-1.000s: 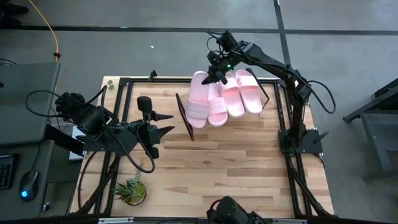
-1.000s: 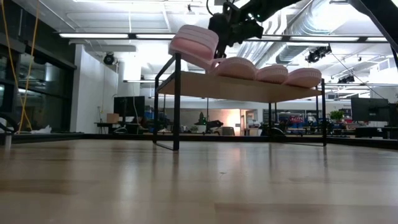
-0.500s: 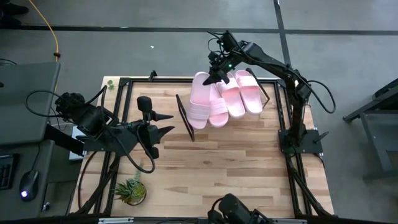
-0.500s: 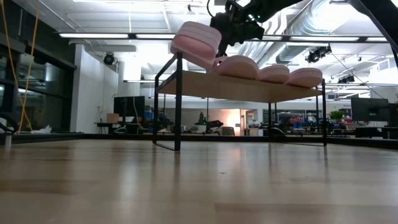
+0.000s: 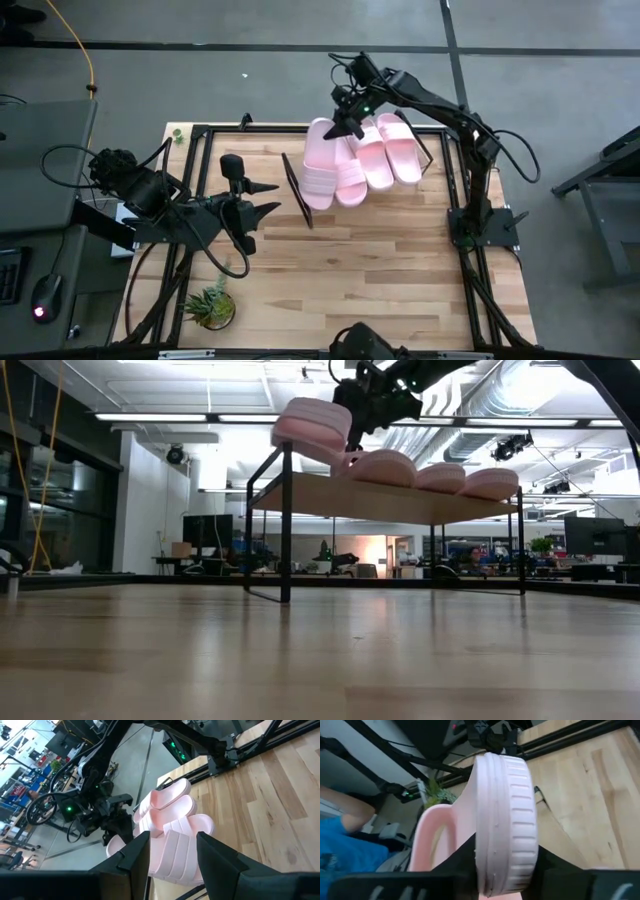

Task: Pick and place slides into the shelf
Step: Put the pink slide on the shelf

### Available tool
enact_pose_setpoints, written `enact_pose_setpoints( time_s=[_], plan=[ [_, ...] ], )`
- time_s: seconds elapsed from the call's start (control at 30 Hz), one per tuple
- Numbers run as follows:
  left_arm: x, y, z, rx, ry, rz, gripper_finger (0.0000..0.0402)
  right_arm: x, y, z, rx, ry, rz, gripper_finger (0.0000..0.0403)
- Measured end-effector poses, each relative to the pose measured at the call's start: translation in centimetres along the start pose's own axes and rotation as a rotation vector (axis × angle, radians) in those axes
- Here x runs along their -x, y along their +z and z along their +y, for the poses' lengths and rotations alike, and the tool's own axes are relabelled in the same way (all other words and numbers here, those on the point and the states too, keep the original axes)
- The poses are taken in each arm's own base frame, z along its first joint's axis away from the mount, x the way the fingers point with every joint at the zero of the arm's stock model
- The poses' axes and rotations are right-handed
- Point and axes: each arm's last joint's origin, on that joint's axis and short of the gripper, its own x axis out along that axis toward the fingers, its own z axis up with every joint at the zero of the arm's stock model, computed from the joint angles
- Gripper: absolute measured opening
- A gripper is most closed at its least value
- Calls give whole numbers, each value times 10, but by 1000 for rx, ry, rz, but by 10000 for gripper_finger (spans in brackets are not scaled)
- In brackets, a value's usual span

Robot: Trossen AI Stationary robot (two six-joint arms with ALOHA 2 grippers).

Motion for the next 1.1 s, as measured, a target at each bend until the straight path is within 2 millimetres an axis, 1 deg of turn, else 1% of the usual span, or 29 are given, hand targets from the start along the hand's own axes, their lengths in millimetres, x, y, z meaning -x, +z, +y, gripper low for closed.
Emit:
enact_pose_setpoints(
  time_s=[0.33,0.53,0.63,0.77,1.0,1.1],
  plan=[
    [0,0,0,-1,6,1,144,-12,-1,7,-13,-49,40,162],
    [0,0,0,-1,6,2,144,-13,-1,3,-40,-217,67,204],
    [0,0,0,-3,6,2,144,-12,-2,2,-40,-266,73,211],
    [0,0,0,-4,7,2,144,-10,-2,0,-46,-278,69,213],
    [0,0,1,-4,30,7,144,-10,-1,-1,-135,-305,52,213],
    [0,0,1,-4,30,7,144,-9,-1,-1,-141,-319,50,213]
  ],
)
